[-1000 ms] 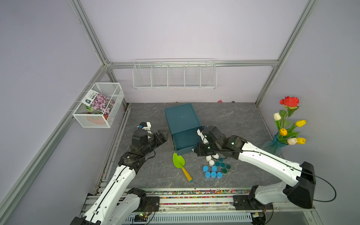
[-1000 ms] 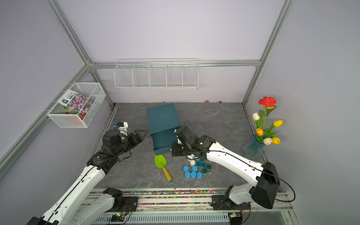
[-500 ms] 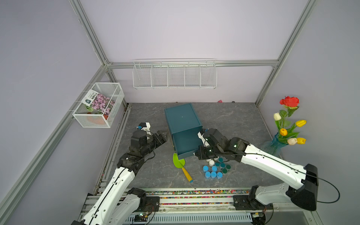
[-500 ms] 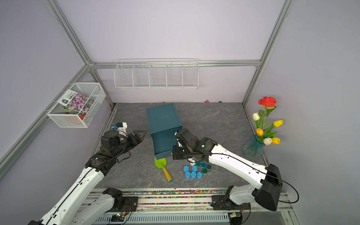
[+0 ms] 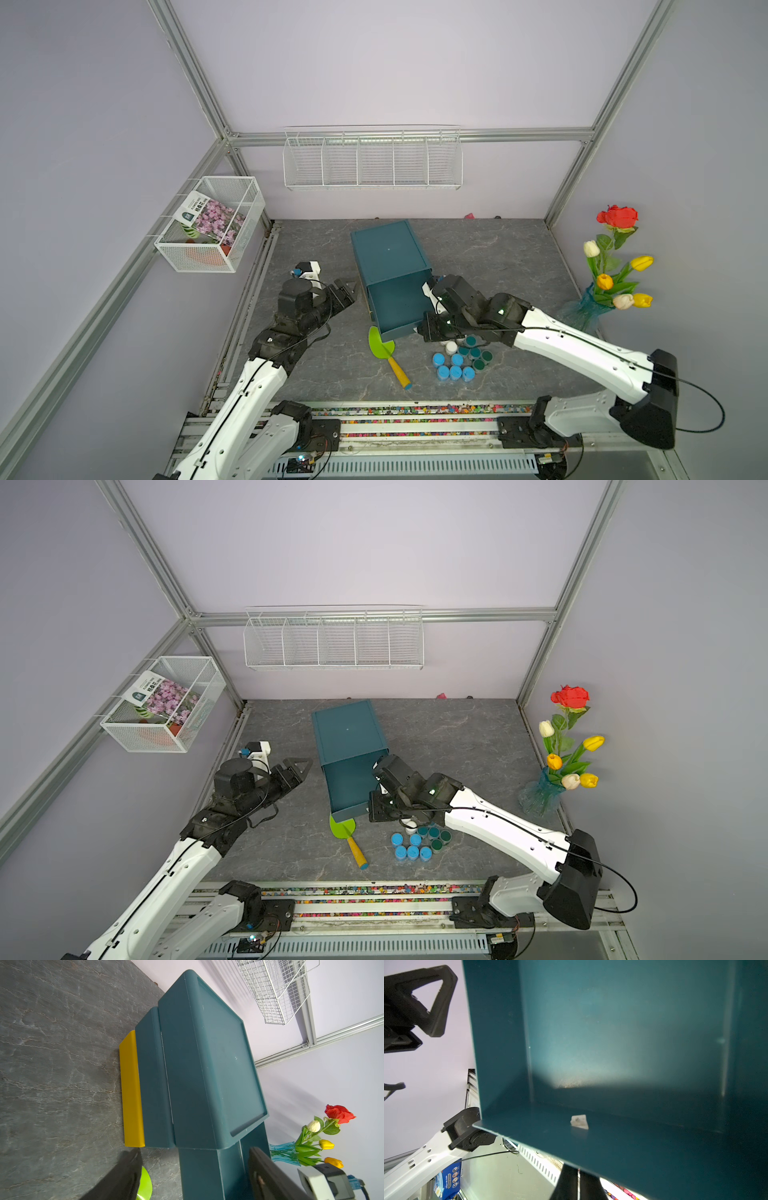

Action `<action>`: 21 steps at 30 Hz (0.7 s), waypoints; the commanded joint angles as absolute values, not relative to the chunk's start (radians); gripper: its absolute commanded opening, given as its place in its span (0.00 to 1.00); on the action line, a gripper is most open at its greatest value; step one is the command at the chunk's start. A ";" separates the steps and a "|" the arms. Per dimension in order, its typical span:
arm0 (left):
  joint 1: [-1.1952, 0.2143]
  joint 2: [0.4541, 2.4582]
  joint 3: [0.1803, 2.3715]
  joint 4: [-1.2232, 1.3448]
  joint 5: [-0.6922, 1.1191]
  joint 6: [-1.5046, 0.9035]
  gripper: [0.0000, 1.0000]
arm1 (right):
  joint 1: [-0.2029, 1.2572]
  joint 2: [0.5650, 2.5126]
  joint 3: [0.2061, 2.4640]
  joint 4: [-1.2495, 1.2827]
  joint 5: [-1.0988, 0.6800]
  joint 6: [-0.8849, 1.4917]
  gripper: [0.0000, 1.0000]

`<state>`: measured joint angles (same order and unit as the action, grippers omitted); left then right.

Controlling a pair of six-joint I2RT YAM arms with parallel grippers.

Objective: Put the paint cans in the drawer according to color
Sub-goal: Open the drawer in the storage box.

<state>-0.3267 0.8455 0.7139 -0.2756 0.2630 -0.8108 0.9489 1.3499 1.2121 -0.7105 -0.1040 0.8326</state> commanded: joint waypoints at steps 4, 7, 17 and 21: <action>-0.331 0.832 0.704 -0.295 0.275 -0.811 0.83 | 0.948 1.379 1.257 -0.725 -0.060 0.839 0.21; -0.330 0.827 0.706 -0.297 0.273 -0.812 0.83 | 0.941 1.378 1.261 -0.730 -0.063 0.839 0.28; -0.330 0.810 0.714 -0.320 0.263 -0.808 0.83 | 0.940 1.333 1.294 -0.794 -0.052 0.819 0.51; -0.330 0.799 0.726 -0.343 0.246 -0.797 0.83 | 0.936 1.255 1.306 -0.841 0.001 0.814 0.52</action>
<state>-0.3267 0.8150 0.7139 -0.3168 0.2596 -0.8101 0.9421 1.3327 1.2781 -0.7837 -0.0540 0.8295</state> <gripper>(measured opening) 0.829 0.515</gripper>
